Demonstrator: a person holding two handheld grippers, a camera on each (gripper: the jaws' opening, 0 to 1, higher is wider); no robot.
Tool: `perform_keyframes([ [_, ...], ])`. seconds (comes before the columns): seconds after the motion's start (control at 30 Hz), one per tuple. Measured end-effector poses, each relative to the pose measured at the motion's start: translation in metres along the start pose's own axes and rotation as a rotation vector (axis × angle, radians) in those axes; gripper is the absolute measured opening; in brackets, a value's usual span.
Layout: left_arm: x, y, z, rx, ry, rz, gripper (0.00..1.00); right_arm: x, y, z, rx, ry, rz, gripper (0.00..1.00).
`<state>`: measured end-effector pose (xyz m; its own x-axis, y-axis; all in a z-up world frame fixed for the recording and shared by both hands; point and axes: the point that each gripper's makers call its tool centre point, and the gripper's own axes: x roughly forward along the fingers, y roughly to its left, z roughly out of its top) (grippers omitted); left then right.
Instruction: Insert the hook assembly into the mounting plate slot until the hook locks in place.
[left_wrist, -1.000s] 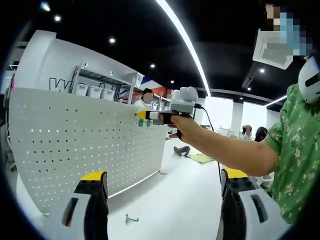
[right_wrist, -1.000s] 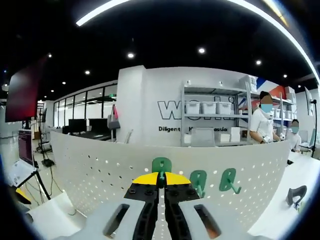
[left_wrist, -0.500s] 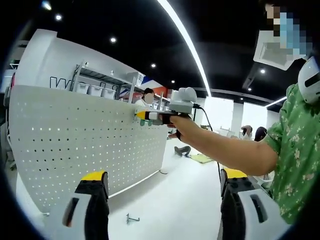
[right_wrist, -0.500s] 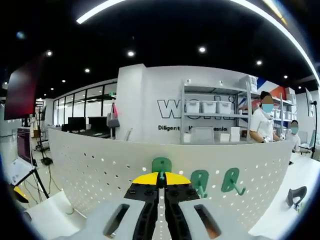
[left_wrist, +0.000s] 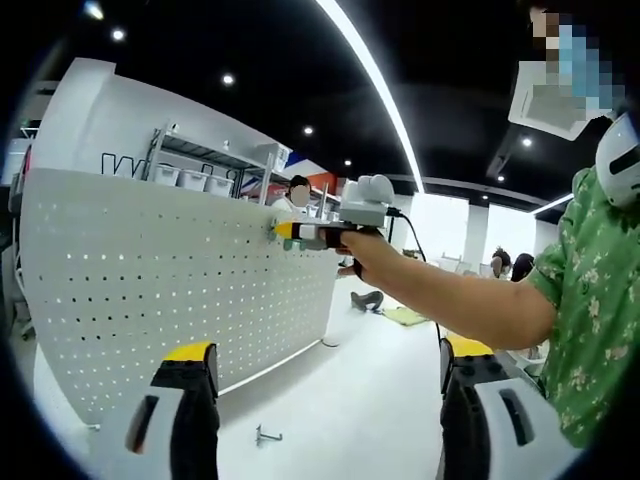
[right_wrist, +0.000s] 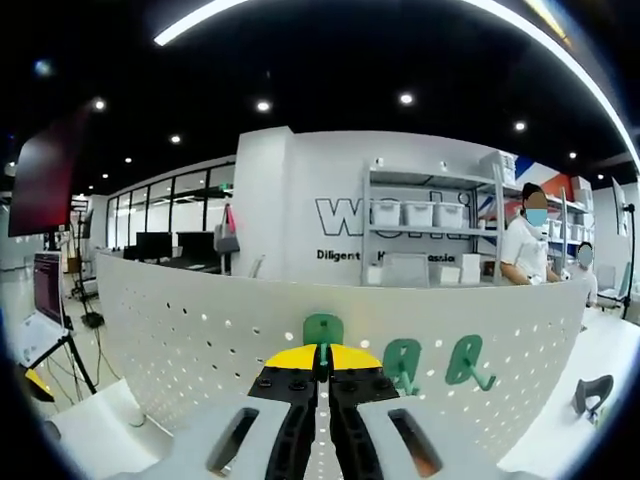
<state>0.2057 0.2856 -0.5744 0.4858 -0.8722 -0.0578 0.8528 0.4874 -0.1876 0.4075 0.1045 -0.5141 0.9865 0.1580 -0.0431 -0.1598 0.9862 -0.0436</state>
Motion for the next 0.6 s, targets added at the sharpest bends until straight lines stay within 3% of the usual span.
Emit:
perform_keyframes([
  [0.6,-0.0004,0.0013,-0.0001,0.002,0.0,0.0,0.93,0.0013,-0.0015,-0.0051,-0.011,0.014,-0.001,0.01],
])
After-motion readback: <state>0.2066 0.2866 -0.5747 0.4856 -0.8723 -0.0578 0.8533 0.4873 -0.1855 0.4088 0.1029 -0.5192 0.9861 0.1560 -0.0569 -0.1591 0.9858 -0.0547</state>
